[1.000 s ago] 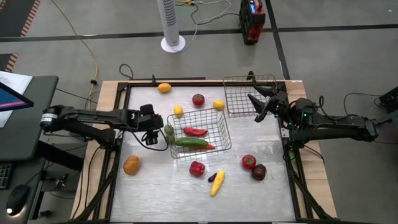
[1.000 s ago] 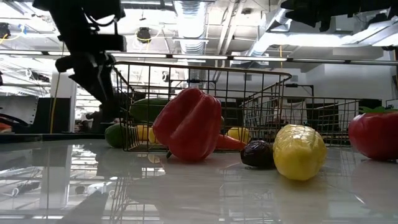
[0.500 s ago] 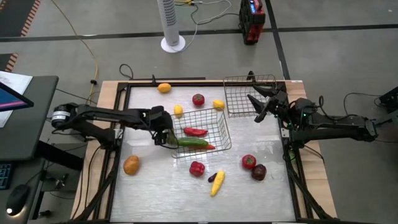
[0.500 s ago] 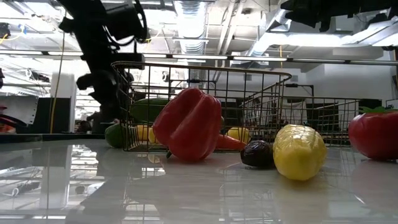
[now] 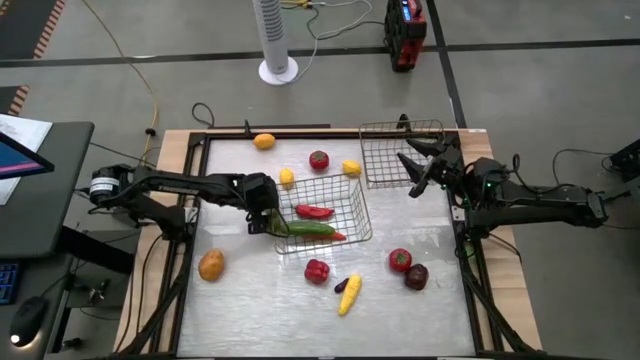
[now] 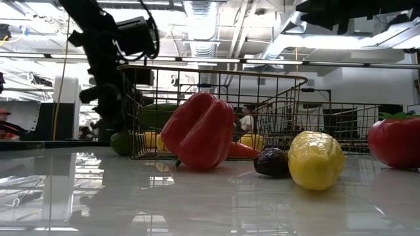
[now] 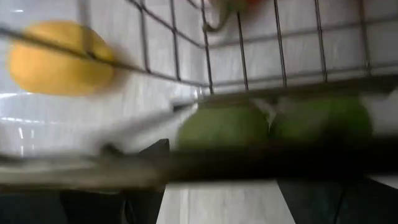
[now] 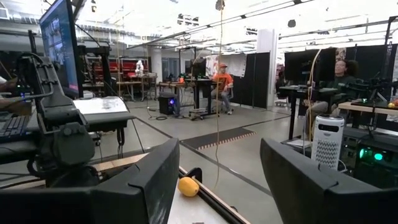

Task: Sort produce into baskets
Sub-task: Put the green lime into the right wire basket

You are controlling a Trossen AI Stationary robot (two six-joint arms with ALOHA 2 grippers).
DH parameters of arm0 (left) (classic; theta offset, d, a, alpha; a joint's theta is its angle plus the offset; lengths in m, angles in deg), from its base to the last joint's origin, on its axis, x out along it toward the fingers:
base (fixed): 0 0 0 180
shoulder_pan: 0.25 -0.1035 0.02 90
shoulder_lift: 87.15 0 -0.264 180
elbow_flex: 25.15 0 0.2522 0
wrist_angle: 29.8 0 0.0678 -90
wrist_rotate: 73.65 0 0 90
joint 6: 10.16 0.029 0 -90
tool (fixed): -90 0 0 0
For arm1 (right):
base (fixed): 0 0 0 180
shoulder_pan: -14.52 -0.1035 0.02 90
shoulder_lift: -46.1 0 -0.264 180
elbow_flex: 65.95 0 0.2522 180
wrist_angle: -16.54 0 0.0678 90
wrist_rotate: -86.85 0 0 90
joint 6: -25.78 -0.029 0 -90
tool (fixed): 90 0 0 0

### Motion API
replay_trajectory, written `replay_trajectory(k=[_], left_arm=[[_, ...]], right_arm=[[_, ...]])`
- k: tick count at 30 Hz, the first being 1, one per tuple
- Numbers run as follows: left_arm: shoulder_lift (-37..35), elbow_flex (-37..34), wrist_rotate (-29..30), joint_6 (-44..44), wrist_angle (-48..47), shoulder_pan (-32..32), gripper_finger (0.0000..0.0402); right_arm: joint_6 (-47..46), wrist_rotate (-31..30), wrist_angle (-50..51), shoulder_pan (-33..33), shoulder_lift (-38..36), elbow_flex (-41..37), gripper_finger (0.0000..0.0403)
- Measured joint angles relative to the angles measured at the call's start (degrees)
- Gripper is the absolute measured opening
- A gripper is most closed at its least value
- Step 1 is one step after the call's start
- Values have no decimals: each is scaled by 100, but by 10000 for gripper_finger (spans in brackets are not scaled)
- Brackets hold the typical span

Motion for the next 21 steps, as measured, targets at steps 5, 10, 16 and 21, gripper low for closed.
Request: replay_trajectory(k=[5, 10, 16, 21], left_arm=[[-7, -344, 26, -25, 504, 0, 263], [-9, -385, 46, -26, 644, 0, 263], [-7, -387, 6, -84, 637, 0, 250], [-7, -387, 14, -266, 631, 0, 198]], right_arm=[[-100, 4, 19, 0, 0, 0, 253], [-107, 32, 17, 0, 0, 0, 253], [-109, 33, 17, 0, 0, 0, 253], [-112, 33, 26, 0, 0, 0, 253]])
